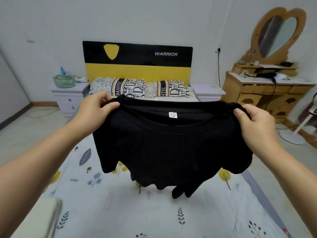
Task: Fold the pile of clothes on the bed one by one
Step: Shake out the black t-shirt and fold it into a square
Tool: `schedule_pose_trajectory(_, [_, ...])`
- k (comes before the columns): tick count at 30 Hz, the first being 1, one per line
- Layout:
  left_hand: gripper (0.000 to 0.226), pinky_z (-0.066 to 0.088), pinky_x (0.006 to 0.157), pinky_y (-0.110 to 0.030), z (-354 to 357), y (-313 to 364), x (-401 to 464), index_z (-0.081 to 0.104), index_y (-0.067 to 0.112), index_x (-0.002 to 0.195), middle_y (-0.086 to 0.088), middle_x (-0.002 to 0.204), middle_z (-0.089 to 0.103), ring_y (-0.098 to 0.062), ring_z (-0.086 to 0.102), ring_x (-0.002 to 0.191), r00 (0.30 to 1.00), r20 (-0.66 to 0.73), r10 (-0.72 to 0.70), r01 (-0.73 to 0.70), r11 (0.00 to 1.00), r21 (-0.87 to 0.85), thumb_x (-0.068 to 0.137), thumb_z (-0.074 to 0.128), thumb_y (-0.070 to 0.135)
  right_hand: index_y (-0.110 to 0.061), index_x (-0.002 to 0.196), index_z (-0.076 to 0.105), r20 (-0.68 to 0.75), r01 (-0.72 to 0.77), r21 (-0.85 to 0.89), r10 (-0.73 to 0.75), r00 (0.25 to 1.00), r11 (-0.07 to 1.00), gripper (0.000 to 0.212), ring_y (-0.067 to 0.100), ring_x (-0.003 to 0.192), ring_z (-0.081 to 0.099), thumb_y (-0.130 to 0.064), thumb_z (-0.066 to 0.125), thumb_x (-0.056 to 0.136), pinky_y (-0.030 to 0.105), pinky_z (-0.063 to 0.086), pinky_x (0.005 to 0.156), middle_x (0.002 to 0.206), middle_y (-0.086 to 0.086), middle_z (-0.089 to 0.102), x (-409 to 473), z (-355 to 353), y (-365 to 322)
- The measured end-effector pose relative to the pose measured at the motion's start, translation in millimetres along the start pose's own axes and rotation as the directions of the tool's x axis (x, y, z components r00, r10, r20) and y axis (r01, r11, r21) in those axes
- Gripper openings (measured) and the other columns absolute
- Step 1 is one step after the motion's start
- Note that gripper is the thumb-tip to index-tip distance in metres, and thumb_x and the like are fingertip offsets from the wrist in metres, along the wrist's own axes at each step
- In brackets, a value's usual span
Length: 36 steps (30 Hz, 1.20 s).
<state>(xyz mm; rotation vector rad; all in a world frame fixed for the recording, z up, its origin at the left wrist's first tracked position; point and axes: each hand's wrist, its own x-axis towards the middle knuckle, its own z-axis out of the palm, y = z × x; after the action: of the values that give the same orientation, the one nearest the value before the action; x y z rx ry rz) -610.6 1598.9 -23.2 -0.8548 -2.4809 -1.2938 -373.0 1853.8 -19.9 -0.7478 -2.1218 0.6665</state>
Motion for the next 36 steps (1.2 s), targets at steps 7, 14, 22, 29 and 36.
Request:
schedule_pose_trajectory(7, [0.03,0.031,0.044,-0.008,-26,8,-34,0.045,0.017,0.063,0.0,0.059,0.052,0.005,0.044,0.041,0.999,0.035,-0.005,0.006,1.0,-0.024,0.087,0.063,0.021,-0.003,0.075,0.058,-0.009,0.091,-0.071,-0.092,0.996,0.993,0.029,0.025,0.067,0.05,-0.021,0.048,0.095,0.028,0.032,0.056,0.067,0.015,0.056,-43,-28,-9])
schedule_pose_trajectory(14, [0.026,0.033,0.055,-0.027,-71,3,-65,0.05,0.02,0.064,-0.001,0.062,0.053,-0.009,0.043,0.055,0.997,0.074,0.036,-0.025,0.989,-0.148,0.084,0.066,0.024,-0.001,0.074,0.058,-0.039,0.115,-0.117,-0.12,0.992,0.986,0.03,0.031,0.068,0.051,-0.022,0.05,0.094,0.029,0.032,0.054,0.067,0.017,0.057,-102,-48,-30])
schedule_pose_trajectory(22, [0.026,0.039,0.051,-0.014,-84,3,-63,0.051,0.023,0.064,0.001,0.065,0.055,-0.001,0.047,0.052,0.994,0.04,0.106,-0.097,0.979,-0.182,0.083,0.068,0.021,0.002,0.074,0.06,-0.016,0.122,-0.091,-0.124,0.992,0.988,0.031,0.033,0.067,0.05,-0.022,0.053,0.093,0.022,0.028,0.049,0.066,0.021,0.055,-119,-58,-48])
schedule_pose_trajectory(29, [0.027,0.033,0.053,-0.013,25,-61,-64,0.05,0.017,0.063,0.002,0.06,0.053,-0.004,0.046,0.054,0.946,0.324,-0.017,0.013,1.0,0.012,0.081,0.069,0.018,-0.003,0.07,0.062,0.167,-0.139,-0.143,0.163,0.972,0.98,0.03,0.034,0.073,0.058,-0.025,0.058,0.09,0.041,0.044,0.066,0.066,0.013,0.061,-107,29,54])
schedule_pose_trajectory(36, [0.035,0.034,0.063,-0.032,160,-144,-90,0.041,0.022,0.06,0.001,0.064,0.051,-0.022,0.049,0.069,0.828,0.526,-0.196,0.109,0.975,0.192,0.083,0.067,0.021,-0.014,0.056,0.04,0.315,-0.347,-0.273,0.425,0.849,0.897,0.041,0.019,0.056,0.045,-0.025,0.053,0.093,0.028,0.028,0.049,0.054,0.002,0.046,-135,122,166])
